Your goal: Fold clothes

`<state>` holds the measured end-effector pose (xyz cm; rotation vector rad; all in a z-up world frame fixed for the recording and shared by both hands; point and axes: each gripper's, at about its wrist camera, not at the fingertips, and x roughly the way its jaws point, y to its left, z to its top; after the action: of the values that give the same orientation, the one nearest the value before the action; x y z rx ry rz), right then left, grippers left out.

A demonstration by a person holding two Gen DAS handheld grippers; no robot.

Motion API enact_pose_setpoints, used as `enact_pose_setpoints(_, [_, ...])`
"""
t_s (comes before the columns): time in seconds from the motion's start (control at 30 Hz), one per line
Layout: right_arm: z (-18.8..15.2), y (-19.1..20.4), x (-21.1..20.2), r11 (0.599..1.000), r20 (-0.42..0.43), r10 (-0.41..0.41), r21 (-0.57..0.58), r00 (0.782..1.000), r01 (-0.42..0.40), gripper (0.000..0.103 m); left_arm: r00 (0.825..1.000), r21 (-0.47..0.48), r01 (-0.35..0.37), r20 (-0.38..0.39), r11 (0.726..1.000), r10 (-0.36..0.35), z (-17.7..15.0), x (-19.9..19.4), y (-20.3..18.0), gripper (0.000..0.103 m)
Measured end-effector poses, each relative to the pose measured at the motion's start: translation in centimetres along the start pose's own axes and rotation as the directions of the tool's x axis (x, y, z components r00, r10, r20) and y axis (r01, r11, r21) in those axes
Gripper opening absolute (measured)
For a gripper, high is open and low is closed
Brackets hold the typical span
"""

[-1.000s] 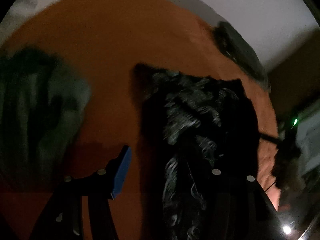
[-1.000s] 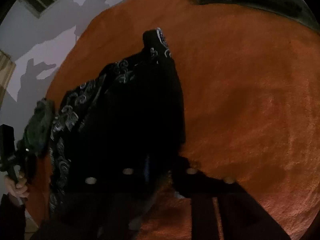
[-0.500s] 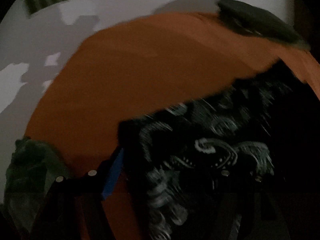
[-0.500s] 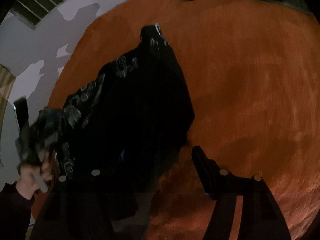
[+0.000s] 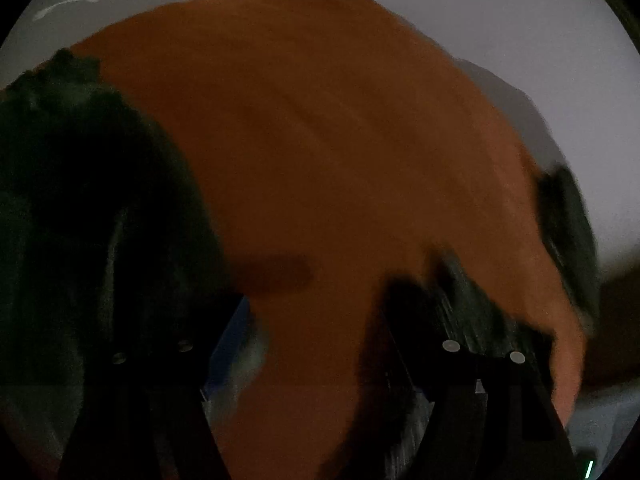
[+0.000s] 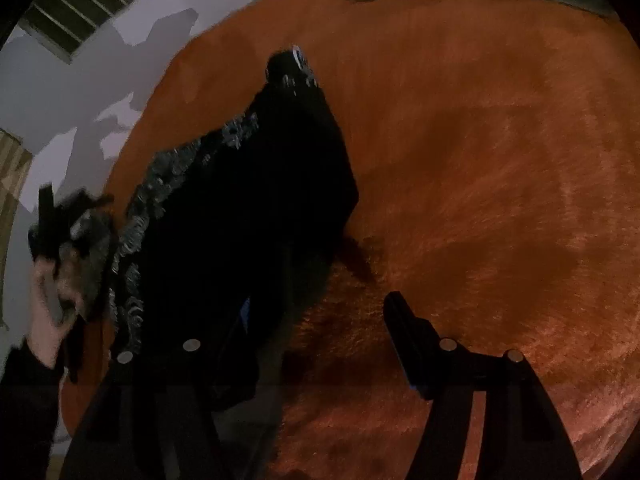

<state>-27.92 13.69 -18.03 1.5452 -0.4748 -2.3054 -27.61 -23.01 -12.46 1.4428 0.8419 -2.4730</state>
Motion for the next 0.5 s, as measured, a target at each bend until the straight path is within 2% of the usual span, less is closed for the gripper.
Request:
enact_pose_setpoints(0.07, [-0.4, 0.0, -0.8, 1.000, 0.013, 0.021, 0.003, 1.000, -0.021, 0.066, 0.996, 0.107, 0.077, -0.047, 0.991, -0.073, -2.8, -0.8, -1.5, 0.072])
enact_pose_setpoints(0.13, [-0.8, 0.3, -1.1, 0.999, 0.022, 0.032, 0.006, 0.999, -0.032, 0.066, 0.997, 0.258, 0.059, -0.067, 0.964, -0.043, -4.9, -0.3, -3.6, 0.071])
enact_pose_setpoints(0.17, [-1.1, 0.3, -1.3, 0.999, 0.026, 0.037, 0.008, 0.999, -0.037, 0.065, 0.997, 0.327, 0.048, -0.073, 0.944, -0.025, -5.9, -0.1, -4.6, 0.066])
enact_pose_setpoints(0.2, [-1.4, 0.4, -1.5, 0.999, 0.029, 0.040, 0.010, 0.999, -0.041, 0.065, 0.998, 0.367, 0.029, -0.068, 0.930, -0.004, -6.3, 0.1, -5.0, 0.038])
enact_pose_setpoints(0.27, [-1.8, 0.6, -1.6, 0.999, 0.029, 0.042, 0.016, 0.999, -0.042, 0.065, 0.995, 0.426, 0.018, -0.100, 0.905, 0.027, -7.4, 1.4, -6.0, 0.008])
enact_pose_setpoints(0.3, [-1.9, 0.8, -1.7, 0.999, 0.027, 0.041, 0.020, 0.999, -0.042, 0.065, 0.995, 0.414, 0.019, -0.095, 0.910, 0.023, -7.6, 1.7, -5.7, 0.007])
enact_pose_setpoints(0.37, [-2.1, 0.7, -2.2, 0.999, 0.027, 0.036, 0.022, 0.999, -0.037, 0.065, 1.000, 0.372, 0.010, -0.027, 0.928, 0.000, -7.9, 0.2, -5.2, 0.006])
enact_pose_setpoints(0.5, [-2.9, 0.4, -4.0, 0.999, 0.046, 0.032, 0.010, 0.998, -0.032, 0.065, 0.997, 0.335, -0.038, 0.080, 0.942, 0.011, -7.3, -3.0, -4.0, 0.000])
